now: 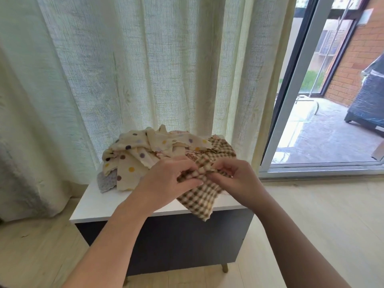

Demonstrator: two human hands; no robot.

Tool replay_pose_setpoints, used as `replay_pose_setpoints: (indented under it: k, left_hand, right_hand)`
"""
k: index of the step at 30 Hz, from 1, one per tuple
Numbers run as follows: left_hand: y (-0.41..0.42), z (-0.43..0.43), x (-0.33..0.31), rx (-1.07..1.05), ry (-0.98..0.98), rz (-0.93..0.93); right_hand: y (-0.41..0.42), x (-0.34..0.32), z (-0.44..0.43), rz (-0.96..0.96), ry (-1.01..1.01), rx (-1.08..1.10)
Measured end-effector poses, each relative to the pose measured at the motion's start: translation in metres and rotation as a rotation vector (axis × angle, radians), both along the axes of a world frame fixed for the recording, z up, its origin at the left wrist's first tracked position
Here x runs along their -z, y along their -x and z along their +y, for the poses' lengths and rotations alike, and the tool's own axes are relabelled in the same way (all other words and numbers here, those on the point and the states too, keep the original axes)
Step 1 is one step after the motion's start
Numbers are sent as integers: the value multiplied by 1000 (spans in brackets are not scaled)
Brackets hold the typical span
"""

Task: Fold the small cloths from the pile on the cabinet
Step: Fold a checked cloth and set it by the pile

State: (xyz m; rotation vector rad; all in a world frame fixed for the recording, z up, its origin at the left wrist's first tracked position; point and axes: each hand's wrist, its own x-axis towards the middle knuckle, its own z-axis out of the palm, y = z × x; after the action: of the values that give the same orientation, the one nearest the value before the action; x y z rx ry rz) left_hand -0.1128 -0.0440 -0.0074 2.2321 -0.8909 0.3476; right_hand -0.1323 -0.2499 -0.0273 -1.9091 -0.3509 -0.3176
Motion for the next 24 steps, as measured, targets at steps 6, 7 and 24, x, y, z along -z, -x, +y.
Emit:
replay_pose_setpoints:
  k: [6,7,24]
  left_hand:
    - [0,5,1,-77,-131,-7]
    - [0,5,1,-74,-150,-37]
    - [2,8,-2,-41,-236,8]
  right_hand:
    - [0,-3,-5,48,-50,-54]
    - [0,-2,-4,55,-63,-59]
    - [6,-8,0,117,-246,-42]
